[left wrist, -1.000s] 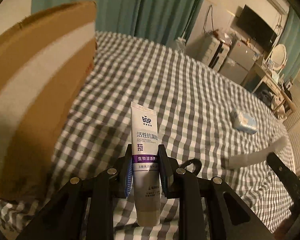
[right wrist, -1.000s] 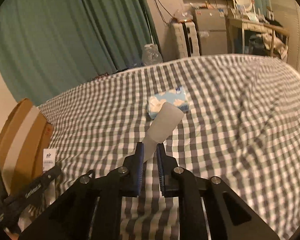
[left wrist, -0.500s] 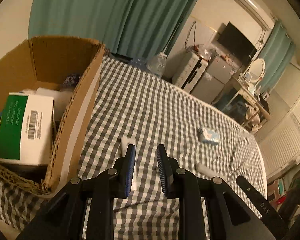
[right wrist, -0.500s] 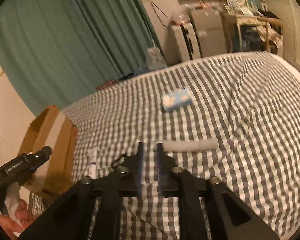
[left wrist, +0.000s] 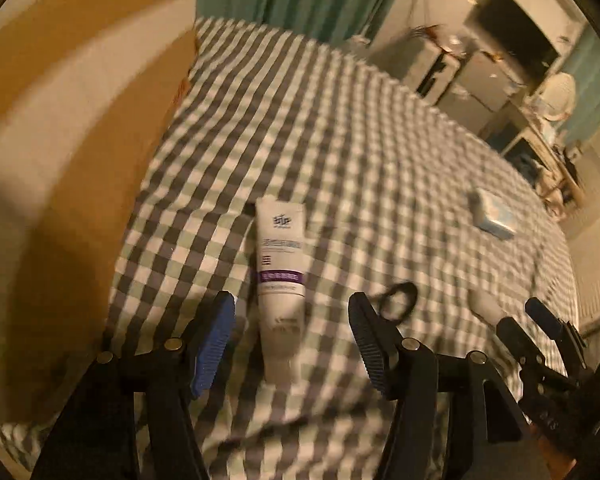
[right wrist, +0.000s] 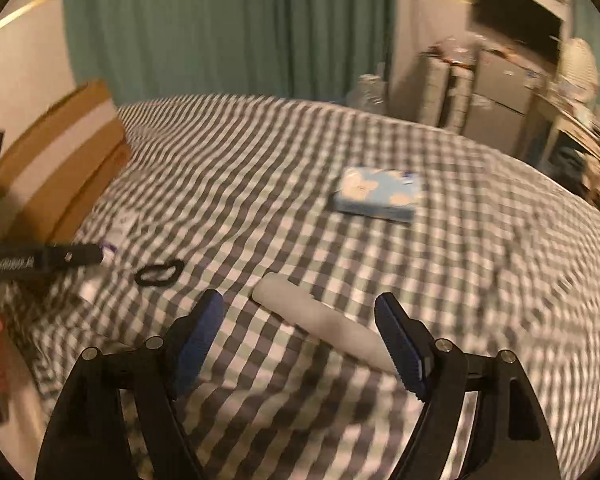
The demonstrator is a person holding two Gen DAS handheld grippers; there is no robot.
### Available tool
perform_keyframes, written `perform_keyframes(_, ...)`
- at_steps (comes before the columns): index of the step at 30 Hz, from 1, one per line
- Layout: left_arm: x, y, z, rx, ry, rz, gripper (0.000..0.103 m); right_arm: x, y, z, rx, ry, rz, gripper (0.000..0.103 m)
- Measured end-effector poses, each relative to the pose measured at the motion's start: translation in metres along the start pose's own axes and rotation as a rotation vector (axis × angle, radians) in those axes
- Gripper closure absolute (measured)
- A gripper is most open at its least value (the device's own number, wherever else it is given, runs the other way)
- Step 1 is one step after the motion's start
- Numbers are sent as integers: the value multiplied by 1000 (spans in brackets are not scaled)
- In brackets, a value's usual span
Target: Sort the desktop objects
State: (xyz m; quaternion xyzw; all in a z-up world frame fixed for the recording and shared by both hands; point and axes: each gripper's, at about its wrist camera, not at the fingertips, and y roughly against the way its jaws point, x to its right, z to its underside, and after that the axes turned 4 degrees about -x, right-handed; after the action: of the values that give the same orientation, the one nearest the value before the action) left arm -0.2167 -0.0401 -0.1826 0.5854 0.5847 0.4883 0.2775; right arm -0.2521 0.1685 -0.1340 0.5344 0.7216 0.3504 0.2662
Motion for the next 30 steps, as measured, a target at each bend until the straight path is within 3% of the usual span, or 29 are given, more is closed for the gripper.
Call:
perform_keyframes(2,-1,-17,-2,-38,2,-27,41,2,-18,4,-42,-10,-27,25)
perform_keyframes(4,7,-22,-3,-10,-32,-60,41,3,-35,13,-107,-20,-21,28)
perform_keyframes(5,15,-22,-3,10,-71,-86,45,3,-35,14,-79,-18,-25,29)
perform_keyframes(6,20,-24,-3,15,-98,-95,56,4,-34,14,-62,-21,-18,33)
perform_keyframes(7,23,-22,-3,31,-110,-109,77,6,-33,12,-65,-37,-22,45)
perform_keyframes(8,24,-18,-3,51,-111,-102,77,9,-30,10,-60,-57,-36,62)
perform_keyframes(9,23,-14,-5,72,-108,-78,77,12,-26,9,-52,-85,-41,71)
perform_keyframes(12,24,-1,-3,126,-114,-52,77,11,-15,12,-54,-109,-18,87)
perform_keyframes(18,19,26,3,183,-99,-15,77,2,37,13,19,-185,-48,87)
perform_keyframes(24,16,62,13,211,-96,49,77,-13,95,28,85,-297,-139,87)
perform_keyframes(30,10,123,18,252,-140,128,77,-69,148,24,130,-241,-176,87)
